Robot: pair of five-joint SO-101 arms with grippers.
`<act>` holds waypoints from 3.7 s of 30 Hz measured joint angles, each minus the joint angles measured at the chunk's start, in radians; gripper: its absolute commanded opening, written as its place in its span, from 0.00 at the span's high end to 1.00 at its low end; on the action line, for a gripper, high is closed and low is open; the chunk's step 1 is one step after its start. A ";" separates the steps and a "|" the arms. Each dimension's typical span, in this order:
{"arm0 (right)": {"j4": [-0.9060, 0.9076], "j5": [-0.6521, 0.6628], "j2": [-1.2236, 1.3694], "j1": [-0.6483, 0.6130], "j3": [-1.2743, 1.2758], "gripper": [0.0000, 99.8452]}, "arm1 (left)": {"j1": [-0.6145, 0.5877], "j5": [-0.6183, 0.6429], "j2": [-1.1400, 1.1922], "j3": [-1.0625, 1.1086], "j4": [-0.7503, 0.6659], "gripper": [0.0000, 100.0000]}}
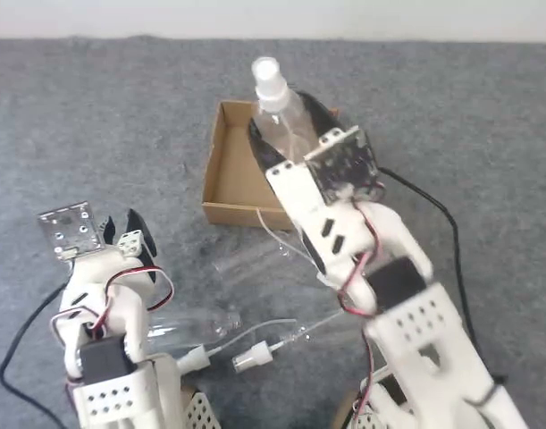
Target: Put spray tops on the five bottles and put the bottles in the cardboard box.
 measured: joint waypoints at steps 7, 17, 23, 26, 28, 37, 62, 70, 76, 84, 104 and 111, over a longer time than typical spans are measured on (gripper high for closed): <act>-0.216 0.000 0.195 0.000 0.000 0.95 | 0.000 0.000 0.000 0.000 0.000 0.90; -0.430 0.000 0.419 -0.032 0.000 0.95 | 0.000 0.000 0.000 0.025 -0.044 0.90; -0.580 -0.124 0.554 -0.034 -0.006 0.95 | 0.000 0.000 0.000 0.025 -0.044 0.90; -0.600 -0.158 0.629 -0.031 -0.057 0.95 | 0.000 0.000 0.000 0.025 -0.044 0.90; -0.608 -0.164 0.683 -0.031 -0.095 0.95 | -0.003 0.000 0.000 0.025 -0.044 0.90; -0.614 -0.167 0.891 -0.031 -0.250 0.95 | -0.008 0.000 0.000 0.025 -0.044 0.90; -0.918 -0.167 1.471 0.017 -0.532 0.95 | -0.008 0.000 0.000 0.025 -0.044 0.90; -0.922 -0.170 1.603 0.034 -0.667 0.95 | -0.008 0.000 0.000 0.025 -0.044 0.90; -0.928 -0.170 1.642 0.034 -0.724 0.95 | -0.008 0.000 0.000 0.025 -0.044 0.90; -0.928 -0.170 1.749 0.034 -0.864 0.94 | -0.008 0.000 0.000 0.025 -0.044 0.90; -0.928 -0.170 1.769 0.034 -0.875 0.79 | -0.008 0.000 -0.006 0.026 -0.044 0.90; -0.896 -0.144 1.720 0.034 -0.787 0.71 | -0.008 0.000 0.000 0.026 -0.044 0.90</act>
